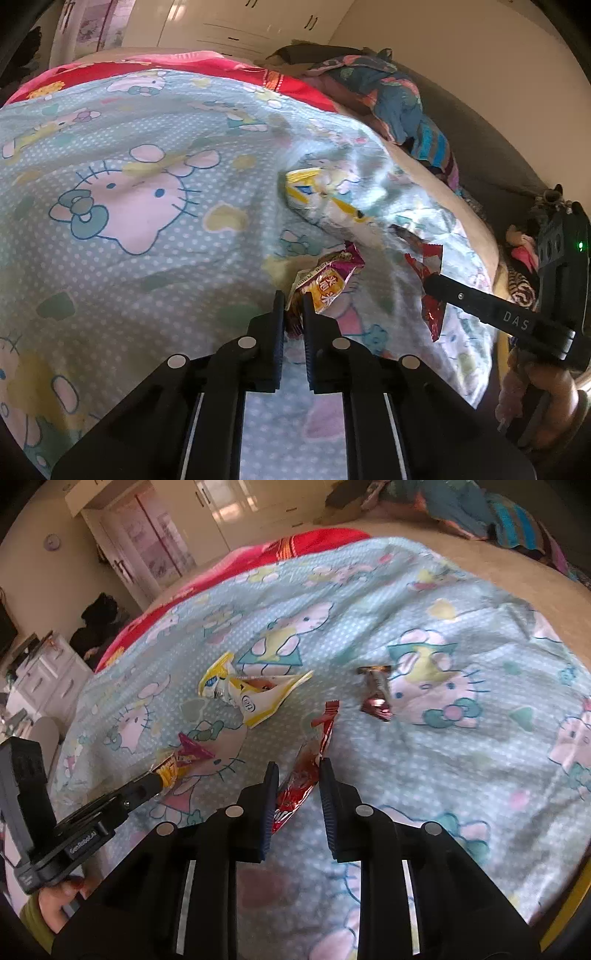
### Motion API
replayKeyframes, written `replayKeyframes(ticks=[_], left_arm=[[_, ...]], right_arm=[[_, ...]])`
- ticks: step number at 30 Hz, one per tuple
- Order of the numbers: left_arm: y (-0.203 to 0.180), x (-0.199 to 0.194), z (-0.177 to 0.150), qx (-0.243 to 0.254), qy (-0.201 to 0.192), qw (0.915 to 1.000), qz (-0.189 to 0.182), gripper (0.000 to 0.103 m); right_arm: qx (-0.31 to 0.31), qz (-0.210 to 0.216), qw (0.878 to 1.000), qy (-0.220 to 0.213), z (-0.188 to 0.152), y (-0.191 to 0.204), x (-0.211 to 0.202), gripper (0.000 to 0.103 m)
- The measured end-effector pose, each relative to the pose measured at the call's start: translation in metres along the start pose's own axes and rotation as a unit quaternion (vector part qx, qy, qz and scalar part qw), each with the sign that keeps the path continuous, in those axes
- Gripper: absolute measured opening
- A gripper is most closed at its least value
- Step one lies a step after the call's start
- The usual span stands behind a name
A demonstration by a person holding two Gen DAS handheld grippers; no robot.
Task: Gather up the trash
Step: 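Grasp the pink candy wrapper with the left tool while the right tool grasps the red packet, then carry the pink wrapper and red packet over the yellow bin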
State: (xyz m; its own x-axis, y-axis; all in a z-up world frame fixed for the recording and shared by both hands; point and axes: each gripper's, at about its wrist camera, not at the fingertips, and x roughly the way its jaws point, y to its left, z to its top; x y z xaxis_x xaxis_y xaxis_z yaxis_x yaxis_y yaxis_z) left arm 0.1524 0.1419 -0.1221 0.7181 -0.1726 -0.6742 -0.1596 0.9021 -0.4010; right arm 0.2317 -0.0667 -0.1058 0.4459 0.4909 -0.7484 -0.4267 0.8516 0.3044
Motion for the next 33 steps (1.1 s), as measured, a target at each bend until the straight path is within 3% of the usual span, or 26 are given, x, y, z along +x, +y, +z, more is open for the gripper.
replayKeyframes(ticks=[19, 33], left_arm=[[-0.086, -0.042, 0.011, 0.078, -0.030, 0.9947, -0.060, 0.009], [-0.158, -0.057, -0.006, 0.151, -0.025, 0.9823, -0.108, 0.009]], right_arm=[[0.012, -0.007, 0.996, -0.086, -0.031, -0.024, -0.091, 0.017], [0.056, -0.041, 0.989, -0.134, -0.048, -0.076, -0.153, 0.017]])
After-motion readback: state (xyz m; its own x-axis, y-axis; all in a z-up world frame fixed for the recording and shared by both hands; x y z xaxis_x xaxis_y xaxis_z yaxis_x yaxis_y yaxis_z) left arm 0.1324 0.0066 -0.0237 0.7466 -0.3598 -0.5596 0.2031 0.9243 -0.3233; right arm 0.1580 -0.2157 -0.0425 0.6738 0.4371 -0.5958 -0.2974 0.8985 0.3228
